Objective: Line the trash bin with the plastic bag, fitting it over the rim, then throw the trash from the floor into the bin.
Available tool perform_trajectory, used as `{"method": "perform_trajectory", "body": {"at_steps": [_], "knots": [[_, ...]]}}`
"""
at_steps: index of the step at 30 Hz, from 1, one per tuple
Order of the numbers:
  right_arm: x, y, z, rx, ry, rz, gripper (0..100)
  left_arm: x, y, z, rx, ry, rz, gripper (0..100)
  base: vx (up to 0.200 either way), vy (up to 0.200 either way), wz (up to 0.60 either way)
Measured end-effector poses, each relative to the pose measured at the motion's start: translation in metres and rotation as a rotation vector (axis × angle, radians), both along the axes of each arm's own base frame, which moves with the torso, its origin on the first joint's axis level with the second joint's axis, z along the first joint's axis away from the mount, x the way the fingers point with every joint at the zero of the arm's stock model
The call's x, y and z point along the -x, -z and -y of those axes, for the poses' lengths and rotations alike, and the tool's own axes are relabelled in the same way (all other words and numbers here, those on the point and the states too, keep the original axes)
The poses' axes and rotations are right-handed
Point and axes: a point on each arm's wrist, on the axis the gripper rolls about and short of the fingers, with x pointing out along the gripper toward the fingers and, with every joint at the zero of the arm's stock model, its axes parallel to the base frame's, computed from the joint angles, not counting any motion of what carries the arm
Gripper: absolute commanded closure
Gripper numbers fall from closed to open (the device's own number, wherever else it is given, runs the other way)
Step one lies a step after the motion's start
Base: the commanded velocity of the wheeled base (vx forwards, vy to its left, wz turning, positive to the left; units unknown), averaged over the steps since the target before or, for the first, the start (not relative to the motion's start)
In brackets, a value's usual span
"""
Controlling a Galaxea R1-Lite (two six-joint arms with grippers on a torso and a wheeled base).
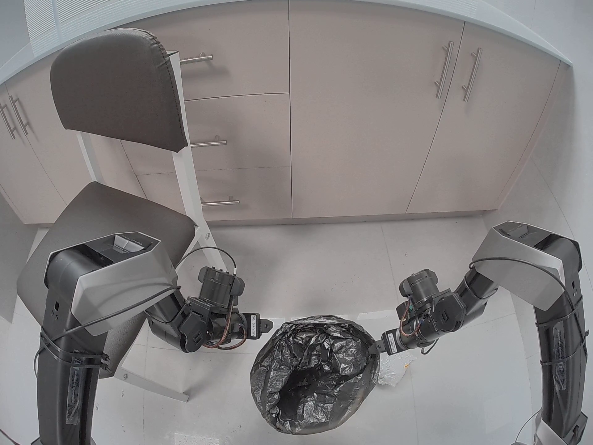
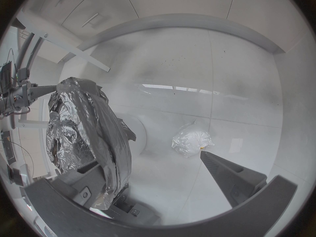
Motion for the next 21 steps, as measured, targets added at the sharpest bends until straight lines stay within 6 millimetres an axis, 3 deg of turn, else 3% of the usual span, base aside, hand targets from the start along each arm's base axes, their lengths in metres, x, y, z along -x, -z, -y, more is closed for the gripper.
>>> {"method": "perform_trajectory", "body": {"at_steps": [5, 10, 16, 21], "knots": [[-0.007, -0.008, -0.002, -0.030, -0.001, 0.062, 0, 0.000, 0.000, 0.000, 0.000, 0.000, 0.000, 0, 0.000, 0.000, 0.00], [-0.012, -0.016, -0.004, -0.134, -0.024, 0.246, 0, 0.000, 0.000, 0.000, -0.001, 0.001, 0.001, 0, 0.000, 0.000, 0.00], [-0.008, -0.021, -0.003, -0.251, -0.066, 0.443, 0, 0.000, 0.000, 0.000, -0.002, 0.002, 0.001, 0, 0.000, 0.000, 0.00], [-0.005, -0.017, 0.000, -0.253, -0.051, 0.473, 0, 0.000, 0.000, 0.000, -0.002, 0.002, 0.001, 0, 0.000, 0.000, 0.00]]}}
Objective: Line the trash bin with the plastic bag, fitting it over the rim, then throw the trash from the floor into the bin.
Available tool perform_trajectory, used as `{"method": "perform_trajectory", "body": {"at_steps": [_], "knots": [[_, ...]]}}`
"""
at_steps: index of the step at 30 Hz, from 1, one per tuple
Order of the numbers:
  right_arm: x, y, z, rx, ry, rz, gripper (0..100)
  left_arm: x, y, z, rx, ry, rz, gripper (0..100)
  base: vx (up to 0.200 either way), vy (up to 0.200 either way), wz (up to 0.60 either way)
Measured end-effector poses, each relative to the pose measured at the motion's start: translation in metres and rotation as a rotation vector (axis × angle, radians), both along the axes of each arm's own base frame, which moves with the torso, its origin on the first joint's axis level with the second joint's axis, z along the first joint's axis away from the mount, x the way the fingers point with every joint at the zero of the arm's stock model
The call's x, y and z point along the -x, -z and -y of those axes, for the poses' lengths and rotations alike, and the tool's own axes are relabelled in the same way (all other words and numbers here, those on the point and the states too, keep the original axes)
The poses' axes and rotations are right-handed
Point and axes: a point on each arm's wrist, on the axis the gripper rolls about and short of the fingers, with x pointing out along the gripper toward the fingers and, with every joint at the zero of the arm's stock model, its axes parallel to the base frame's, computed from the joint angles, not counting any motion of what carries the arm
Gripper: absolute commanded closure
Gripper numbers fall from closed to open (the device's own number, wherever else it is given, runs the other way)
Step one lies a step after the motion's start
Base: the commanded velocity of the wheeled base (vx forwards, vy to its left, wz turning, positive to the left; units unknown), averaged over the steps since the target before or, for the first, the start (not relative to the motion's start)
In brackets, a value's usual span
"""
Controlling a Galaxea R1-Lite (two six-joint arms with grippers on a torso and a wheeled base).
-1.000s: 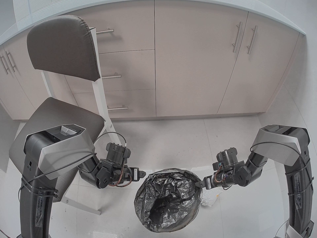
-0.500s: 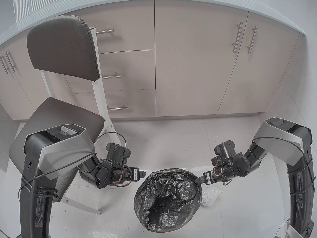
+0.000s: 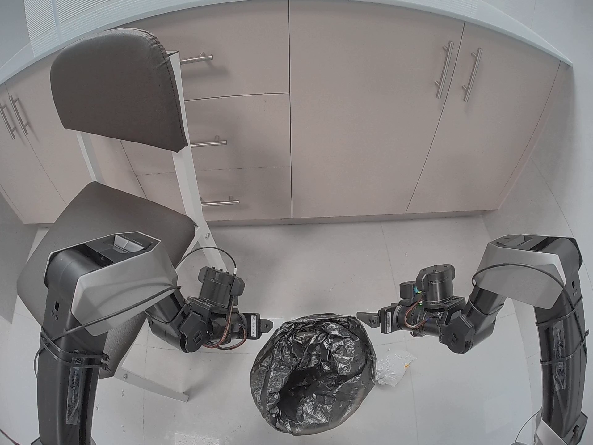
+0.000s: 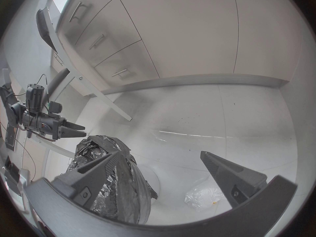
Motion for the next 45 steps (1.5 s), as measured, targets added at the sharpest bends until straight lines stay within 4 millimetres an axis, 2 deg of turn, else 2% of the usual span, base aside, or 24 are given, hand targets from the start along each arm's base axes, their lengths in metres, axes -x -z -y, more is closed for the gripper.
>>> {"method": "perform_trajectory", "body": {"at_steps": [7, 11, 15, 22, 25, 30, 36, 41, 45], "knots": [[0.003, 0.018, 0.002, 0.080, 0.055, -0.202, 0, 0.000, 0.000, 0.000, -0.001, 0.000, 0.000, 0, 0.000, 0.000, 0.00], [-0.001, 0.019, 0.000, 0.096, 0.082, -0.261, 0, 0.000, 0.000, 0.000, -0.001, -0.001, 0.000, 0, 0.000, 0.000, 0.00], [-0.005, 0.014, -0.001, 0.077, 0.093, -0.230, 0, 0.000, 0.000, 0.000, -0.001, -0.001, 0.000, 0, 0.000, 0.000, 0.00], [-0.007, 0.003, -0.002, -0.019, 0.086, -0.008, 0, 0.003, 0.001, -0.002, -0.017, -0.008, -0.004, 0, 0.000, 0.000, 0.00], [-0.003, 0.004, -0.001, -0.045, 0.082, 0.055, 0, 0.004, 0.000, -0.003, -0.035, -0.004, 0.006, 0, 0.000, 0.000, 0.00], [0.007, 0.014, 0.001, -0.055, 0.089, 0.029, 0, 0.007, -0.013, 0.001, -0.025, 0.022, 0.040, 0, 0.000, 0.000, 0.00], [0.010, 0.018, 0.002, -0.065, 0.098, 0.009, 0, 0.026, -0.027, 0.021, -0.028, 0.110, 0.054, 0, 0.000, 0.000, 0.00], [0.011, 0.019, 0.002, -0.066, 0.100, 0.004, 0, 0.038, -0.025, 0.037, -0.043, 0.166, 0.050, 0, 0.000, 0.000, 0.00], [0.010, 0.019, 0.003, -0.066, 0.102, 0.003, 0, 0.038, -0.018, 0.043, -0.107, 0.177, 0.068, 0, 0.000, 0.000, 0.00]]}}
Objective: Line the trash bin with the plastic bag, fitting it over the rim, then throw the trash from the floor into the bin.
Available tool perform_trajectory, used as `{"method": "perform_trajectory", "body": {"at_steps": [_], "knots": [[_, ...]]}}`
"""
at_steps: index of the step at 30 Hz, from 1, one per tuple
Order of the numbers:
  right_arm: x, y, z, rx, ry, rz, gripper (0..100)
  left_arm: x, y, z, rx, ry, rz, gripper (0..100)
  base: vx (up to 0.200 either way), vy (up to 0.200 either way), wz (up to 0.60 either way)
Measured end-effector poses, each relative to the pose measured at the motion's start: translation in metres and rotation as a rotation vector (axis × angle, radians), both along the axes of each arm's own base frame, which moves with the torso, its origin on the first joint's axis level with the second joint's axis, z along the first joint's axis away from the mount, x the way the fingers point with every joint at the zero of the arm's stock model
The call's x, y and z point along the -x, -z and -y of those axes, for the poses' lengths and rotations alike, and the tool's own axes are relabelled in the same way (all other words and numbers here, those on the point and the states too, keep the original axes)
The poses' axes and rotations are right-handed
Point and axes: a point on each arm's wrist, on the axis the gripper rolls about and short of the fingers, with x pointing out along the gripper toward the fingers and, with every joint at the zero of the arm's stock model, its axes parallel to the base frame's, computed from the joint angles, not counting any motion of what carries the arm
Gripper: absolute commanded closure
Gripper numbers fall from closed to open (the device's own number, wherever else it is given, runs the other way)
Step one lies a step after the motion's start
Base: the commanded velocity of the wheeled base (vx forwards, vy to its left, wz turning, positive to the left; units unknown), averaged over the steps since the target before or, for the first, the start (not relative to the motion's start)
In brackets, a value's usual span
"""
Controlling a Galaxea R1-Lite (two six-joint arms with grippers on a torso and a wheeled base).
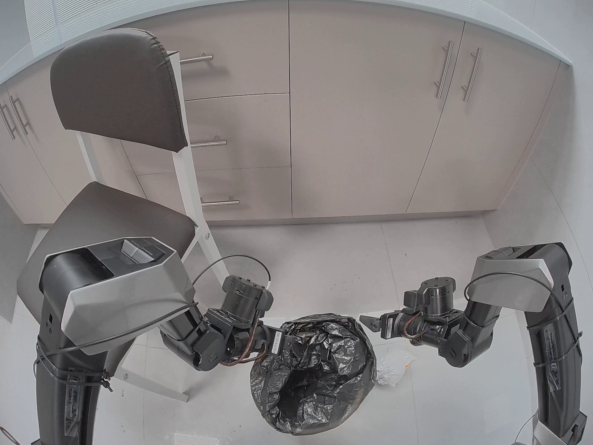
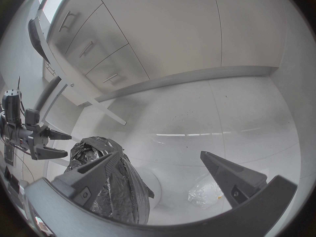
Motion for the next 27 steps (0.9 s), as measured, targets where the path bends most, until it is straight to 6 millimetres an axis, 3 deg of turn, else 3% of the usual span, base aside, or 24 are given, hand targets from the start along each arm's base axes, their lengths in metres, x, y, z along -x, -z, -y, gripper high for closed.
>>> {"method": "perform_trajectory", "body": {"at_steps": [11, 27], "knots": [[0.000, 0.001, 0.000, 0.002, -0.001, 0.000, 0, -0.016, 0.021, -0.010, -0.107, -0.060, 0.023, 0, 0.000, 0.000, 0.00], [0.000, 0.003, -0.001, 0.008, -0.003, -0.001, 0, -0.027, 0.027, -0.018, -0.157, -0.130, 0.054, 0, 0.000, 0.000, 0.00]]}}
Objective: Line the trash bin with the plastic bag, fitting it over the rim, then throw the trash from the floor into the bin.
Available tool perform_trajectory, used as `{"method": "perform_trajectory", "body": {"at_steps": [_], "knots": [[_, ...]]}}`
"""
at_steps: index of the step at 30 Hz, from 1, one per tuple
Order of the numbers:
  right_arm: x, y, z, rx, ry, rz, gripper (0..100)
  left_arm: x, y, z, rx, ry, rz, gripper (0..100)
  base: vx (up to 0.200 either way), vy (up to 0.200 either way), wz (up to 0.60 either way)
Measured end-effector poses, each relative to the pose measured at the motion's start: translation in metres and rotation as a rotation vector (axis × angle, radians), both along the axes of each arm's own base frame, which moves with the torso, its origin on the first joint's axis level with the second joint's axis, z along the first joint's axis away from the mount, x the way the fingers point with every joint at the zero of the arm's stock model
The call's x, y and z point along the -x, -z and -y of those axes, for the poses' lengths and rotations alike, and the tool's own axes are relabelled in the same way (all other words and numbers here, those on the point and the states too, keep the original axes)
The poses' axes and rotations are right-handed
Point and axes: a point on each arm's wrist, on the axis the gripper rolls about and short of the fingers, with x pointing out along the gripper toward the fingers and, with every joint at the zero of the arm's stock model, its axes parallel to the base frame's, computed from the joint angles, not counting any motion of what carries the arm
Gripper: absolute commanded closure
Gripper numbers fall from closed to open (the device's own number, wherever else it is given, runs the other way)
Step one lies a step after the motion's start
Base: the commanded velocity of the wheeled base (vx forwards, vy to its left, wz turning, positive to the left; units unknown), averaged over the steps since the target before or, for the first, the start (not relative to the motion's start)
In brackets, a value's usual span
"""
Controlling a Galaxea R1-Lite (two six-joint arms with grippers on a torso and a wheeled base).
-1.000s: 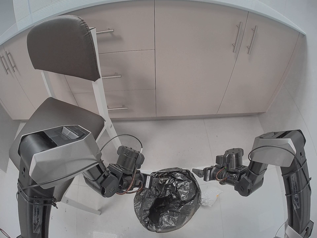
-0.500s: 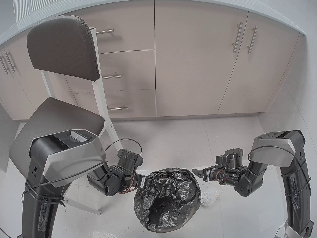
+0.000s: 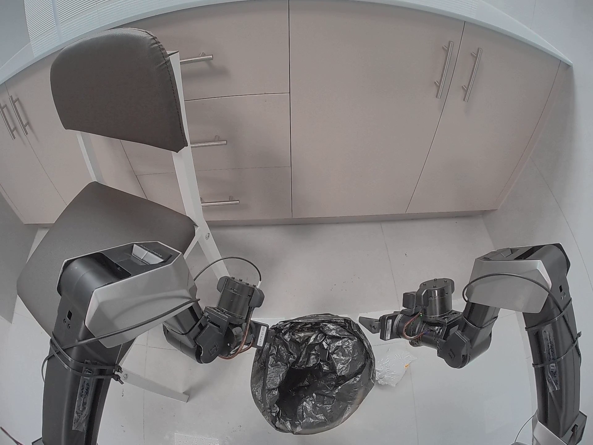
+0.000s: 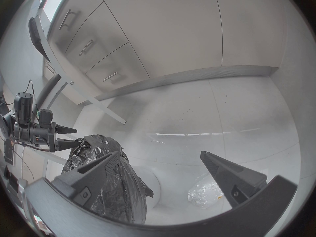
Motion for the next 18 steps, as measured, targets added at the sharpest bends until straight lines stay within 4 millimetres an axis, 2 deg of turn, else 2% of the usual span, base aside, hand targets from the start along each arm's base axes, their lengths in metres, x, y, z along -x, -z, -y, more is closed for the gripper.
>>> {"method": "perform_trajectory", "body": {"at_steps": [13, 18], "knots": [[0.000, 0.002, 0.000, 0.005, 0.000, -0.003, 0, -0.008, 0.004, -0.006, -0.070, 0.007, -0.014, 0, 0.000, 0.000, 0.00], [0.000, 0.002, -0.001, 0.005, 0.000, -0.001, 0, -0.008, 0.007, -0.012, -0.144, 0.028, -0.111, 0, 0.000, 0.000, 0.00]]}}
